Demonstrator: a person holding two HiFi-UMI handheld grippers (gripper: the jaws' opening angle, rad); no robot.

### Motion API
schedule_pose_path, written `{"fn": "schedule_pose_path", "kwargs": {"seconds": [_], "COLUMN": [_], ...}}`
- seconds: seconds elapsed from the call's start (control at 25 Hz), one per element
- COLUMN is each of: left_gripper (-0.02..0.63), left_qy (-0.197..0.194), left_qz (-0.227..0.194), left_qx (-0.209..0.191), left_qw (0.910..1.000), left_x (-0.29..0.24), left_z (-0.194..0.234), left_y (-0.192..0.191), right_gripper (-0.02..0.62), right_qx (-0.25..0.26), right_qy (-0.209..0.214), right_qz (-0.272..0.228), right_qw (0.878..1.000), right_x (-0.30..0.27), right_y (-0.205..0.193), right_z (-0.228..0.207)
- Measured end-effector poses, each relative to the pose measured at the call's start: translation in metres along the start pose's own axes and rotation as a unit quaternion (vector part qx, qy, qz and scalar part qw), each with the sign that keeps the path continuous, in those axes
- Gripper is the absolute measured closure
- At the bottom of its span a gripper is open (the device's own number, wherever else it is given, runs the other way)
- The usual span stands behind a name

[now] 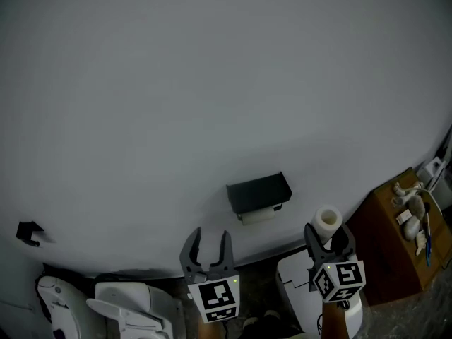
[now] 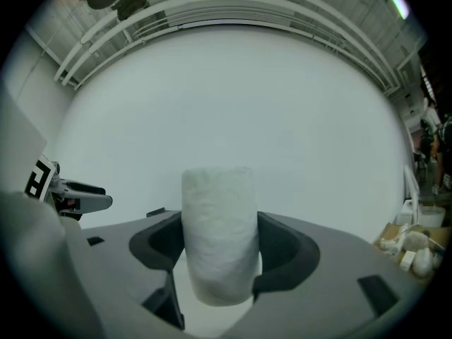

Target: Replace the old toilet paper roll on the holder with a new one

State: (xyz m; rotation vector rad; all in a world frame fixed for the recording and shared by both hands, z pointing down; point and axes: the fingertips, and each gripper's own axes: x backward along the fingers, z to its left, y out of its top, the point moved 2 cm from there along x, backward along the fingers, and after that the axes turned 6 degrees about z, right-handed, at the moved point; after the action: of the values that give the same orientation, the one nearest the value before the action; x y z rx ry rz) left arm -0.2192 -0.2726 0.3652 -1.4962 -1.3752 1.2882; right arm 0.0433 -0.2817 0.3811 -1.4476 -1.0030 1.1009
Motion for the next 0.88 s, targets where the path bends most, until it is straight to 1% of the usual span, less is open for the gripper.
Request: {"fn": "schedule_pose_path", "kwargs": {"seconds": [0.12, 0.24, 0.32, 0.4, 0.48, 0.56, 0.6, 0.68, 0.76, 0.8, 0.84, 0.88], "left_gripper": [0.385, 0.385, 0.385, 0.385, 0.385, 0.385, 0.387, 0.385, 0.387, 0.387, 0.386, 0.385], "left_qy": [0.0, -0.005, -0.007, -0.006, -0.005, 0.003, 0.01, 0.026, 0.04, 0.042, 0.04, 0.034], "left_qz": [0.013, 0.032, 0.049, 0.064, 0.073, 0.084, 0.092, 0.108, 0.117, 0.119, 0.122, 0.125], "left_qx": [-0.041, -0.084, -0.134, -0.2, -0.266, -0.333, -0.367, -0.434, -0.489, -0.506, -0.516, -0.521], "left_qw": [0.9991, 0.9959, 0.9898, 0.9778, 0.9613, 0.9391, 0.9255, 0.8941, 0.8637, 0.853, 0.8467, 0.8434], "left_x": [-0.006, -0.014, -0.02, -0.025, -0.032, -0.039, -0.043, -0.052, -0.062, -0.067, -0.072, -0.076], "left_z": [-0.005, -0.015, -0.024, -0.036, -0.05, -0.063, -0.069, -0.077, -0.084, -0.088, -0.093, -0.097], "left_y": [-0.005, -0.016, -0.021, -0.026, -0.032, -0.039, -0.043, -0.051, -0.059, -0.063, -0.068, -0.074], "right_gripper": [0.285, 0.285, 0.285, 0.285, 0.285, 0.285, 0.285, 0.285, 0.285, 0.285, 0.285, 0.285], "right_qx": [-0.002, -0.003, -0.004, -0.007, -0.01, -0.01, -0.01, -0.009, -0.01, -0.01, -0.01, -0.011], "right_qy": [-0.004, -0.01, -0.015, -0.018, -0.021, -0.023, -0.024, -0.027, -0.031, -0.033, -0.035, -0.037], "right_qz": [0.004, 0.006, 0.01, 0.012, 0.013, 0.015, 0.017, 0.017, 0.016, 0.016, 0.015, 0.016], "right_qw": [1.0, 1.0, 1.0, 1.0, 1.0, 1.0, 1.0, 0.999, 0.999, 0.999, 0.999, 0.999], "right_x": [-0.002, -0.001, 0.0, 0.001, 0.003, 0.006, 0.007, 0.008, 0.009, 0.01, 0.011, 0.012], "right_y": [-0.002, -0.005, -0.007, -0.009, -0.01, -0.012, -0.012, -0.013, -0.013, -0.013, -0.013, -0.014], "right_z": [-0.004, -0.009, -0.013, -0.015, -0.018, -0.021, -0.022, -0.024, -0.027, -0.029, -0.032, -0.034]}}
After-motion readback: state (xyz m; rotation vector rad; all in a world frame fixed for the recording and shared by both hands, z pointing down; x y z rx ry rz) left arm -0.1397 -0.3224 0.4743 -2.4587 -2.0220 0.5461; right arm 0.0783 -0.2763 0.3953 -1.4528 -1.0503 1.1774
